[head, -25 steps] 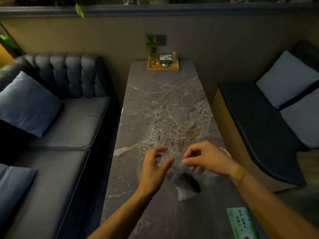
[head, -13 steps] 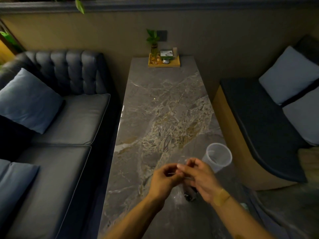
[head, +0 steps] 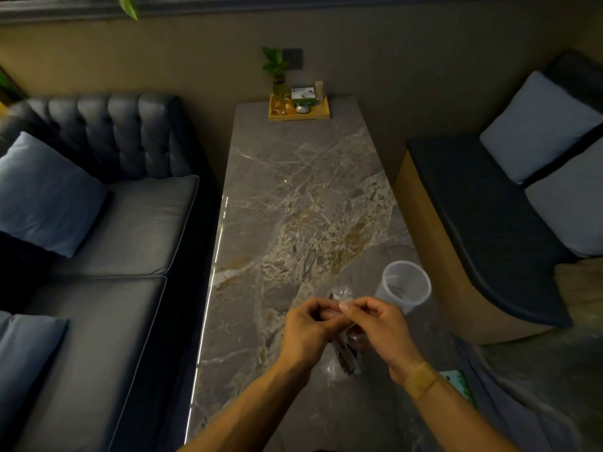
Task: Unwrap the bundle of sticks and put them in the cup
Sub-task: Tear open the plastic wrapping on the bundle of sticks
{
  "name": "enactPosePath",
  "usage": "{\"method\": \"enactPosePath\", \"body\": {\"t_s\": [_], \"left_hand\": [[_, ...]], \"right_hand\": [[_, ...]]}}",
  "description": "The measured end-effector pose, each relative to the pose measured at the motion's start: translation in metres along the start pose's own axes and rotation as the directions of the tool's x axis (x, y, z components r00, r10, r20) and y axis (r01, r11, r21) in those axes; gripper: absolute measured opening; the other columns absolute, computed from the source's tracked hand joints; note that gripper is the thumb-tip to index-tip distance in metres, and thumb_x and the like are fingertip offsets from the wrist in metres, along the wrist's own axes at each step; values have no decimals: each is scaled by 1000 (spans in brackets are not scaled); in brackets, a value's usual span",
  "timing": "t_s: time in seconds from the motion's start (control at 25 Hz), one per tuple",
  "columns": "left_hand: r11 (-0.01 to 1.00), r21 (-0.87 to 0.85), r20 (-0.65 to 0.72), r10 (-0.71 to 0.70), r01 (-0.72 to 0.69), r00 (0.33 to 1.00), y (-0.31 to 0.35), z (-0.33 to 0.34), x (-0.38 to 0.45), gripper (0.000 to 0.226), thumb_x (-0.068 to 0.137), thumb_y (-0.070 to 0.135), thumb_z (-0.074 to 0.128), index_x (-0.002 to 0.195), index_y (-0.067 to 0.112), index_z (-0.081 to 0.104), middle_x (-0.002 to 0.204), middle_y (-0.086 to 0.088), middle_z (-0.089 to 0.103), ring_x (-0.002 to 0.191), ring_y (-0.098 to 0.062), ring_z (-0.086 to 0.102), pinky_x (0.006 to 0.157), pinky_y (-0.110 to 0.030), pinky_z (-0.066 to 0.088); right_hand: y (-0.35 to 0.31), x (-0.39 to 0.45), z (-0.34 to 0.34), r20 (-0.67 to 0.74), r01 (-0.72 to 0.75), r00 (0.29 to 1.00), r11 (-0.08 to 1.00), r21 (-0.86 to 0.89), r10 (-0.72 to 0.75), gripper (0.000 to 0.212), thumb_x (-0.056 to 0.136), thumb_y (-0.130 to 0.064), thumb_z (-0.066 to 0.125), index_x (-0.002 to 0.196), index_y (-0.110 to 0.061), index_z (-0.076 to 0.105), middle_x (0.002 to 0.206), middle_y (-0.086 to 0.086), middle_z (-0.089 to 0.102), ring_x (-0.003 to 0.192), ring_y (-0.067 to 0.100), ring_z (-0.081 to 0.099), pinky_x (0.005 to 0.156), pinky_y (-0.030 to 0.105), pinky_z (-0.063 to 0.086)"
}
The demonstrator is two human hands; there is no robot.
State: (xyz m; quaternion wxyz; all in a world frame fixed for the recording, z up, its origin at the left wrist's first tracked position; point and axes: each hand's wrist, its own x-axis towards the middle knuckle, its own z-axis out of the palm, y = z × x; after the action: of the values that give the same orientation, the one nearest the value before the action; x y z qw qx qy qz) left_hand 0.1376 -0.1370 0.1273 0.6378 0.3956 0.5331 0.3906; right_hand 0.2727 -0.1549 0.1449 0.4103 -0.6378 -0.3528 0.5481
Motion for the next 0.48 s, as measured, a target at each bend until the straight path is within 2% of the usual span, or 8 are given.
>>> {"method": "enactPosePath", "body": {"t_s": [0.2, 0.36, 0.48], "left_hand": [[996, -51, 70, -73, 76, 995, 2, -16, 5, 14, 73, 11, 82, 82, 13, 72, 62, 2, 69, 61, -11, 67, 60, -23, 56], [1000, 10, 130, -21, 20, 991, 4, -19, 7, 12, 75, 12, 81, 84, 11, 73, 65, 0, 71, 63, -12, 67, 61, -21, 55], [999, 32, 150, -15, 10, 989, 6, -19, 6, 14, 75, 10, 81, 86, 9, 73, 63, 0, 71, 61, -10, 67, 59, -20, 54]], "right_hand": [[-5, 2, -7, 19, -19, 1000, 999, -26, 19, 13, 87, -24, 69, 82, -13, 74, 77, 6, 77, 75, 18, 74, 66, 39, 63], [-8, 1, 1, 74, -41, 996, 998, -54, 45, 25, 83, -41, 70, 86, -16, 71, 80, 3, 77, 69, 16, 73, 60, 33, 62], [-7, 5, 2, 55, -24, 998, 999, -32, 25, 16, 85, -31, 70, 87, -16, 73, 79, 3, 77, 69, 15, 72, 59, 30, 60]]}}
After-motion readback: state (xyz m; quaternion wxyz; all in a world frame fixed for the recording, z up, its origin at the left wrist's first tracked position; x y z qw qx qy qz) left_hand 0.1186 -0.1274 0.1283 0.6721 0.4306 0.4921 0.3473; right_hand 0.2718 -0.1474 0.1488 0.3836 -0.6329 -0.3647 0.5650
